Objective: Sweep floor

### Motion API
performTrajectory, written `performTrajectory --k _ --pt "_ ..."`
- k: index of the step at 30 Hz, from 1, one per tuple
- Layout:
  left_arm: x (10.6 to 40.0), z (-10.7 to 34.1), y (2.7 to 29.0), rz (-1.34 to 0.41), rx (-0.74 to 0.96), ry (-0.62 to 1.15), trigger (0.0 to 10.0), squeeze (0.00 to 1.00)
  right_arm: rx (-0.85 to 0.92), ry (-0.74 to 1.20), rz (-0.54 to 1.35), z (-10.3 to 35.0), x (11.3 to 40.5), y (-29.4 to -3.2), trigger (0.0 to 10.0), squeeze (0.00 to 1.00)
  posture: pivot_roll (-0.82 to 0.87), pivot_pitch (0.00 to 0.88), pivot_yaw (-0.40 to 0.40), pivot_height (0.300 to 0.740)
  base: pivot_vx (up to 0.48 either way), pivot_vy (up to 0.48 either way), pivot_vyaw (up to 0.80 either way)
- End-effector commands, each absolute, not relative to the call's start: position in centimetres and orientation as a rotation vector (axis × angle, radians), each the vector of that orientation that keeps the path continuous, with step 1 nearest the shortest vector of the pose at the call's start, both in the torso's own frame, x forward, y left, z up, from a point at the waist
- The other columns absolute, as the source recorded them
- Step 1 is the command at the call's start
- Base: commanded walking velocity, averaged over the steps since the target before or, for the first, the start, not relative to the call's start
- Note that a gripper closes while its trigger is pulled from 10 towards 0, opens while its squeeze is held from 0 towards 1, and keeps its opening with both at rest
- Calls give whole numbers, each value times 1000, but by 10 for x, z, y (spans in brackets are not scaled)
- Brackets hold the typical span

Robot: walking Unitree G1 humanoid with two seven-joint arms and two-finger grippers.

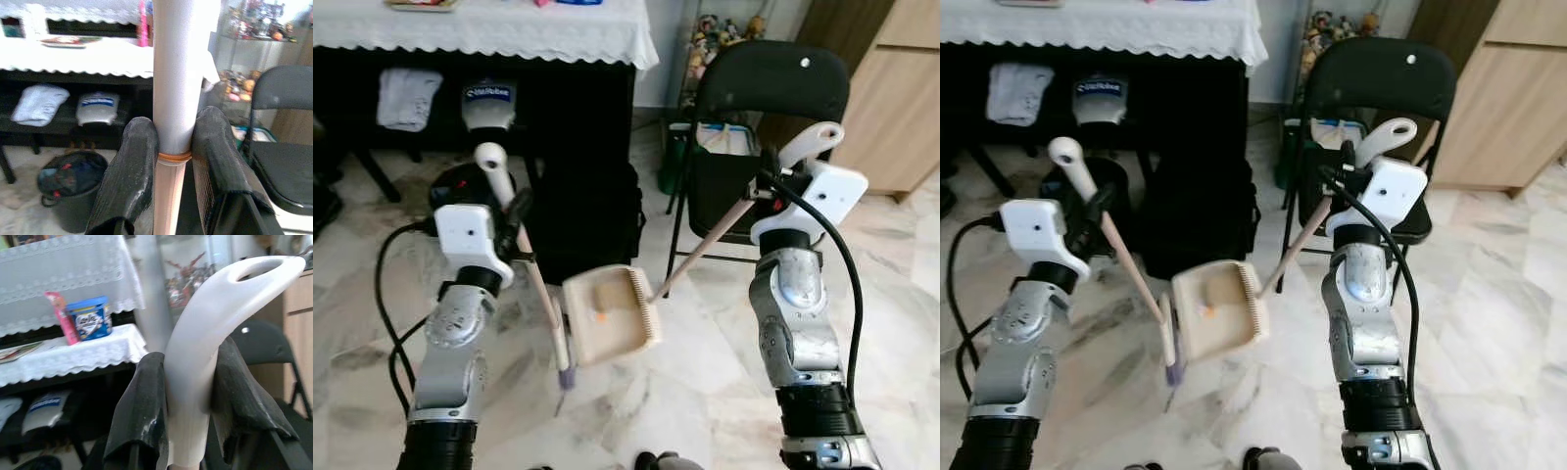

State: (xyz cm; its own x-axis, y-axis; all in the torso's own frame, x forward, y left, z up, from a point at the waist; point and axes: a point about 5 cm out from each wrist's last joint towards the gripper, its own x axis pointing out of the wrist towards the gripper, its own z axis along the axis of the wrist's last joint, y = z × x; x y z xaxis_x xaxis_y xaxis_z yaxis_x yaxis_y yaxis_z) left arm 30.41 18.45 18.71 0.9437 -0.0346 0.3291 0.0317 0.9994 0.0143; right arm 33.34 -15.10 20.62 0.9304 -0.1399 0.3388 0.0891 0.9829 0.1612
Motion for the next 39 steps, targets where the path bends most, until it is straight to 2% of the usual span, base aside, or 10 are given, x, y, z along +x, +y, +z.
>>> performTrajectory --k 1,9,16,33,39 --pt "300 199 182 -37 31 -408 10000 0 123 -363 -139 209 332 -158 10000 0 -66 118 -42 740 0 0 0" --pt "299 196 182 -28 60 -408 10000 0 118 -339 -129 207 333 -157 10000 0 -74 132 -35 740 0 0 0" --pt "294 187 189 -12 96 -384 10000 0 85 -294 -160 189 326 -168 10000 0 -78 143 -29 740 0 0 0" --pt "293 184 188 -5 124 -371 10000 0 66 -303 -115 193 330 -158 10000 0 -59 157 -19 740 0 0 0" --pt "292 185 188 -3 129 -367 10000 0 78 -305 -82 193 330 -153 10000 0 -46 163 -18 740 0 0 800"
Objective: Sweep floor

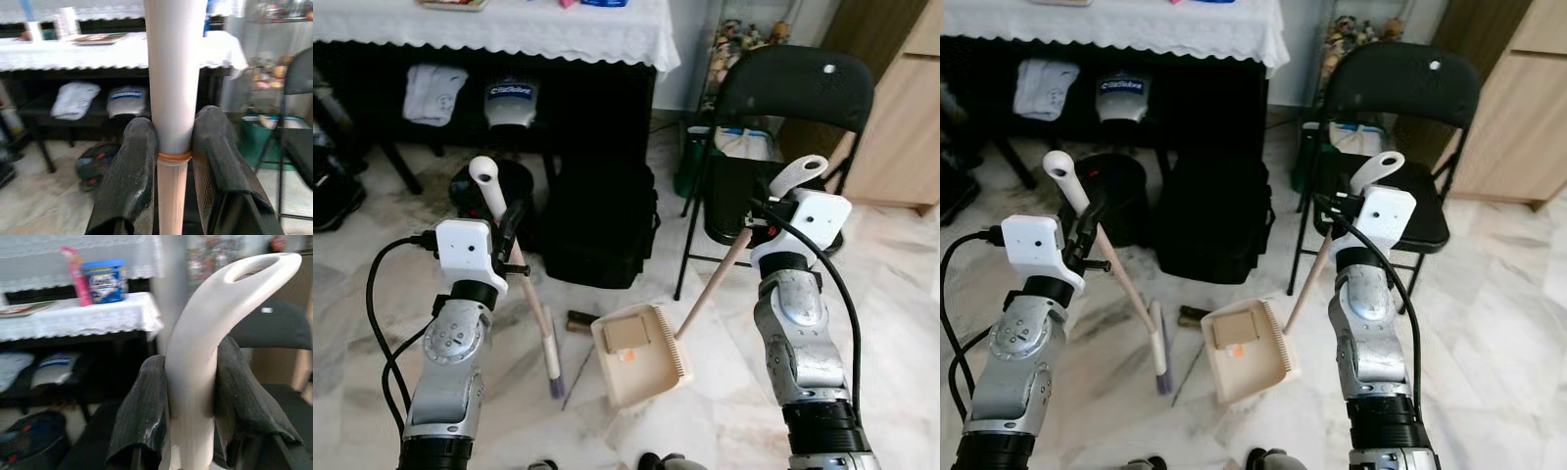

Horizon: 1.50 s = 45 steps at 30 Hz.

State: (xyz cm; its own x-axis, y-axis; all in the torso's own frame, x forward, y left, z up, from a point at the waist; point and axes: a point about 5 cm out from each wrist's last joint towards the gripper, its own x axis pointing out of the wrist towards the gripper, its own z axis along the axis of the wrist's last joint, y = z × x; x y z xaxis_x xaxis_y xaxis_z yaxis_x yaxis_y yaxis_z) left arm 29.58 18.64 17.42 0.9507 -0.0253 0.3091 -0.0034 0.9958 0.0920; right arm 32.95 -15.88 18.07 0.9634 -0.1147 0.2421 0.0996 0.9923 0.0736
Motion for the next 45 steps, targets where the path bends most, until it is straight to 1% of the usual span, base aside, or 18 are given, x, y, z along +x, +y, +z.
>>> performTrajectory --k 1,11,25,38,45 --pt "292 185 188 -2 129 -366 10000 0 79 -305 -80 193 330 -152 10000 0 -46 163 -17 740 0 0 800" --pt "291 183 187 -7 131 -356 10000 0 77 -309 -54 194 330 -150 10000 0 -58 152 -15 740 0 0 800" --pt "288 177 185 4 130 -343 10000 0 75 -298 -25 191 328 -148 10000 0 -55 108 -20 740 0 0 800" --pt "289 174 188 32 88 -319 10000 0 81 -304 -14 192 329 -146 10000 0 -59 82 -19 740 0 0 800" --pt "290 172 189 42 86 -310 10000 0 82 -301 -14 193 330 -147 10000 0 -56 100 -23 740 0 459 800"
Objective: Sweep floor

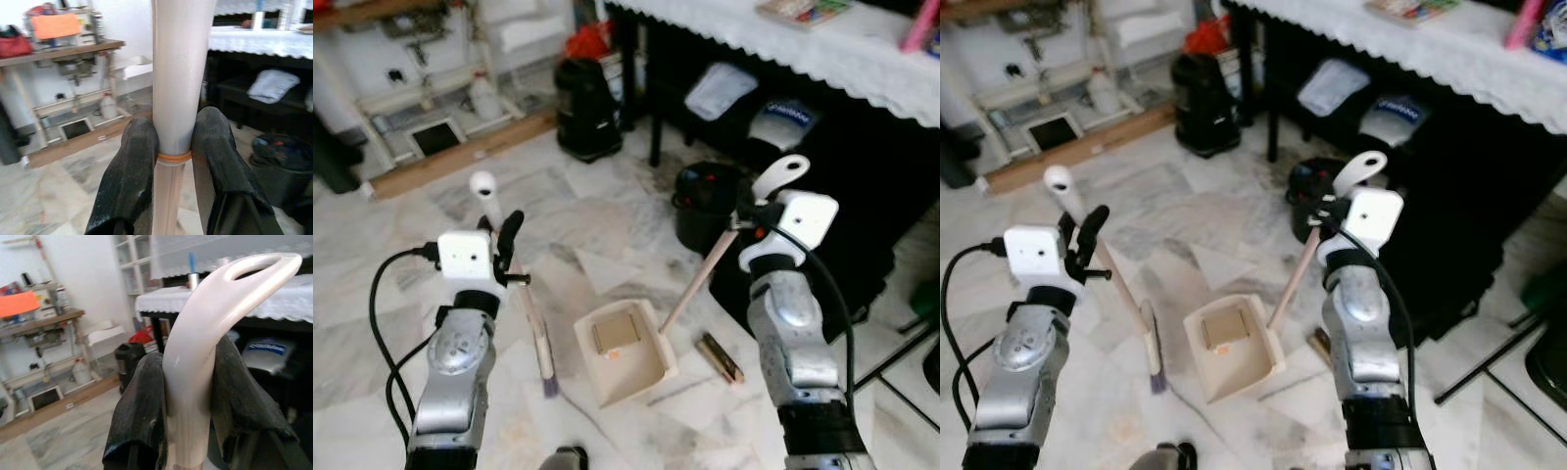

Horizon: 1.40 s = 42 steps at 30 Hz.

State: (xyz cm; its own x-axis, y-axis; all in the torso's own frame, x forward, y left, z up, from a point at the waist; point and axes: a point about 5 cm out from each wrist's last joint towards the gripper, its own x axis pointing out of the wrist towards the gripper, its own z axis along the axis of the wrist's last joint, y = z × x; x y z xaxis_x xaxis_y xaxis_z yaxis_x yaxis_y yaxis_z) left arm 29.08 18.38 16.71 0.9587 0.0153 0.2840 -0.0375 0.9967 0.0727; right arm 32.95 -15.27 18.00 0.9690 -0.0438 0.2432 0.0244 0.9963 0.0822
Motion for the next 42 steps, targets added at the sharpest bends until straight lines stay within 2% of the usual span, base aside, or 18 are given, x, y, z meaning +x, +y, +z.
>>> performTrajectory --k 1,22,42 --pt "290 173 189 45 88 -315 10000 0 82 -300 -12 192 330 -146 10000 0 -56 103 -25 740 0 0 800" --pt "291 176 192 62 110 -314 10000 0 95 -295 7 195 334 -144 10000 0 -55 151 -24 740 0 0 800" --pt "289 172 195 82 128 -299 10000 0 94 -295 24 196 336 -145 10000 0 -53 137 -38 740 0 0 800"
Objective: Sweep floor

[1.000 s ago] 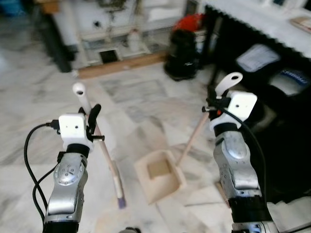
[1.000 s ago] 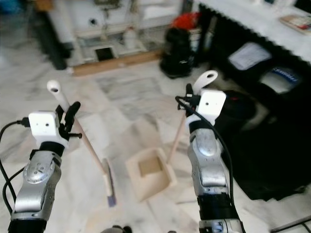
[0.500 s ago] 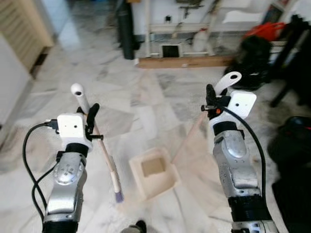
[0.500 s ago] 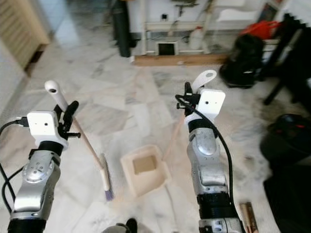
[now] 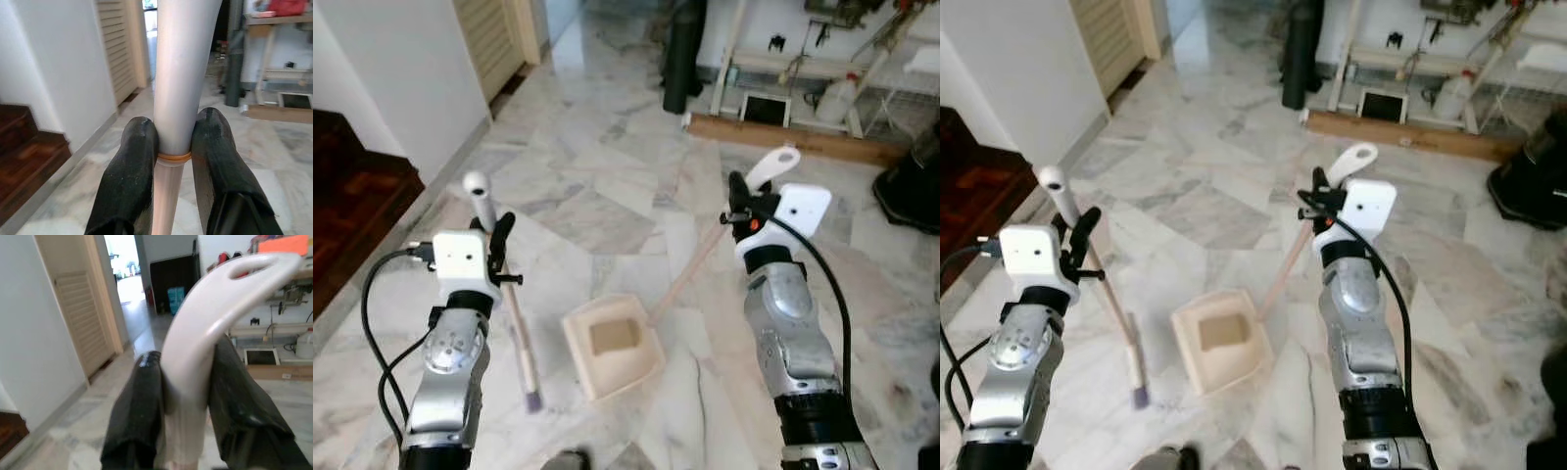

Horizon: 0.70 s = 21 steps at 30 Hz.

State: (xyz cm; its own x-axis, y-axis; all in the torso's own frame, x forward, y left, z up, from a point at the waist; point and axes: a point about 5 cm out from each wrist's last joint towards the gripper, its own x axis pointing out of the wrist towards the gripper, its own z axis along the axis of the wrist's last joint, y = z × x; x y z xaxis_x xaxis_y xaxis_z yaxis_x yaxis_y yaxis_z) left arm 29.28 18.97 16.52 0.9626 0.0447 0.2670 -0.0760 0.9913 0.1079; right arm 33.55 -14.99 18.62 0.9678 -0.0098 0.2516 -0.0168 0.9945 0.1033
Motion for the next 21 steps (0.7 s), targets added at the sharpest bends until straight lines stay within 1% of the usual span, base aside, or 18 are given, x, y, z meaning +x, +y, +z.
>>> performTrajectory --k 1,9,21 --pt "288 172 195 84 129 -298 10000 0 94 -295 26 197 336 -145 10000 0 -53 135 -38 740 0 0 800" --pt "288 170 193 93 134 -293 10000 0 97 -293 37 196 337 -146 10000 0 -56 109 -46 740 0 0 800" --pt "287 168 191 103 128 -290 10000 0 98 -293 48 197 336 -147 10000 0 -56 101 -54 740 0 0 800"
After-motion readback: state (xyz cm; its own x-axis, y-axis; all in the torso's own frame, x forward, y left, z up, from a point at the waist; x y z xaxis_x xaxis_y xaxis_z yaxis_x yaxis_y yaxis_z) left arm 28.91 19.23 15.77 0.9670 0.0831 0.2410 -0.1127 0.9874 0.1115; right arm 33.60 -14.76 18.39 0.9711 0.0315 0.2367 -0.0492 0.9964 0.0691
